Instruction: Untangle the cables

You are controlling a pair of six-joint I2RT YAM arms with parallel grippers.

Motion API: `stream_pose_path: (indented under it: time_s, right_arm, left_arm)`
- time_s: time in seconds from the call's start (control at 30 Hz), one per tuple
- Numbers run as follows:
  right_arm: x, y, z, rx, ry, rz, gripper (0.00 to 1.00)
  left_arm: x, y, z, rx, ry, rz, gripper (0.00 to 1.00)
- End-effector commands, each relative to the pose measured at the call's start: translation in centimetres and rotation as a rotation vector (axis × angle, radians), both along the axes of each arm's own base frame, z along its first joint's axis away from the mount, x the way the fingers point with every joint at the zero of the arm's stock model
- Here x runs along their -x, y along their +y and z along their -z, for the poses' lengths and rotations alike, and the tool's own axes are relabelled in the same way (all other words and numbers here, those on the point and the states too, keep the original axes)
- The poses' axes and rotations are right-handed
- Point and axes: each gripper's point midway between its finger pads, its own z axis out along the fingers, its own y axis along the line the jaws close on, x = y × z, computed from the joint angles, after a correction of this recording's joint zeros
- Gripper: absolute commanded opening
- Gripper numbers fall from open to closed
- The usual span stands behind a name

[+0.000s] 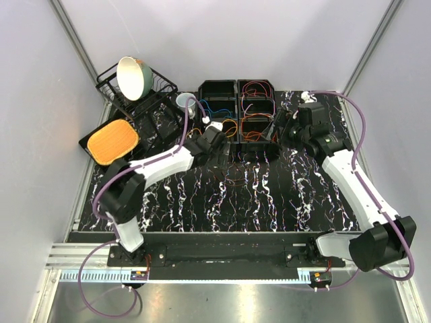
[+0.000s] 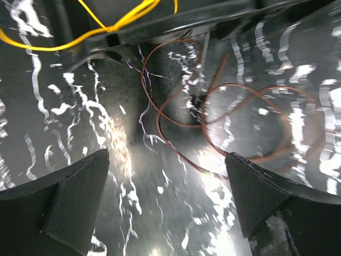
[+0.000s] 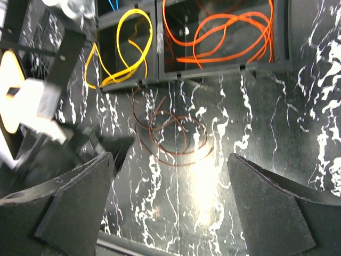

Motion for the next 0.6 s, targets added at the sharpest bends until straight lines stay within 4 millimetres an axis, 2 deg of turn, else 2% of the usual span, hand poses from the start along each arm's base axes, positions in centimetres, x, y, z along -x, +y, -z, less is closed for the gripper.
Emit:
stream_pose_path:
  time_s: [0.0, 0.2, 0.47, 0.57]
  right_arm:
    - [1.1, 0.6, -1.0, -0.023, -0.031, -0.052, 0.93]
    - [1.4, 0.7, -0.6, -0.023, -0.024, -0.067, 0.93]
    - [0.8, 1.0, 0.1, -0.027, -0.011, -0.072, 0.94]
    - [0.6, 1.1, 0.2, -0.025, -0.007, -0.069, 0.93]
  left_arm:
    - [-2.9, -1.6, 0.8, 0.063, -0.036, 0.057, 0.94]
    - [-3.5, -2.1, 3.5, 0.037, -0.009, 0.093, 0.93]
    - [-3.2, -3.0, 5.4, 0.051, 0.032, 0.122, 0.92]
    - [-2.9, -2.6, 6.1, 0.043, 0.054, 0.112, 0.86]
